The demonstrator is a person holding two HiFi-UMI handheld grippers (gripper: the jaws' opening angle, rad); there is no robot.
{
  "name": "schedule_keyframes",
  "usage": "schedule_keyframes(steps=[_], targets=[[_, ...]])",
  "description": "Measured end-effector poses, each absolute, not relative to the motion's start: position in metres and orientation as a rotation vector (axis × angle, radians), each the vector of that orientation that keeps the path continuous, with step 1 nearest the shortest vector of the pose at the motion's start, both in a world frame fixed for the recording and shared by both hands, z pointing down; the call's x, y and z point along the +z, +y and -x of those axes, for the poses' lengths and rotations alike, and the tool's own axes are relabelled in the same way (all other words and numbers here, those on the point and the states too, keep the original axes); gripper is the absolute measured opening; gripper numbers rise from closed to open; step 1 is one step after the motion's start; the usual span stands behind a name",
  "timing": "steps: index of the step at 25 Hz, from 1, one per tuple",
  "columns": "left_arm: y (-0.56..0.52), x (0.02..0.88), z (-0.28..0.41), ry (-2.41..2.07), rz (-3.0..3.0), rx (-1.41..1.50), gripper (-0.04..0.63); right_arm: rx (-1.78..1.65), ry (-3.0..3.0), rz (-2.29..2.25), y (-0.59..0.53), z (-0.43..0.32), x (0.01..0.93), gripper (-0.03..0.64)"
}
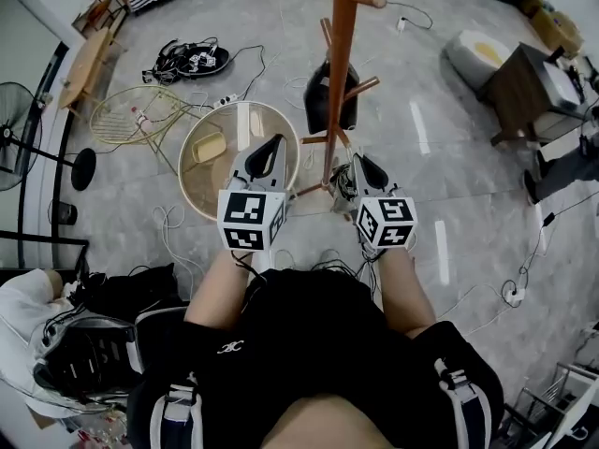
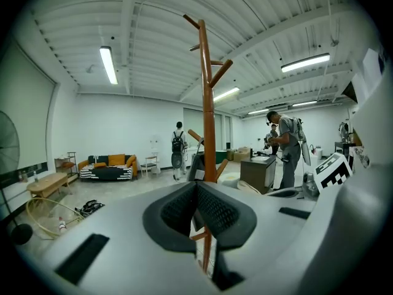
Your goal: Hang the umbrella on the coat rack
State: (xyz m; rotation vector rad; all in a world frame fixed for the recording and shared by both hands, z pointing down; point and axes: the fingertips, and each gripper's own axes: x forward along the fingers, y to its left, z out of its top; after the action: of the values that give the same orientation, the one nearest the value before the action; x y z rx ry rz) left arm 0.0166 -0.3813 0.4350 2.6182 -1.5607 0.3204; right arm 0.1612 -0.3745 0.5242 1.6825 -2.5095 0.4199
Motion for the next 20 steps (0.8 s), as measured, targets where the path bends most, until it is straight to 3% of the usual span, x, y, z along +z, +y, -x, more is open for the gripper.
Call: schedule_keyframes(steps=[20], targets=[[-0.405, 0.427, 0.032, -1.626, -2.549, 0.359, 0.017, 0.705, -2.342, -1.639, -0.414, -0.144, 0.595, 0.018]])
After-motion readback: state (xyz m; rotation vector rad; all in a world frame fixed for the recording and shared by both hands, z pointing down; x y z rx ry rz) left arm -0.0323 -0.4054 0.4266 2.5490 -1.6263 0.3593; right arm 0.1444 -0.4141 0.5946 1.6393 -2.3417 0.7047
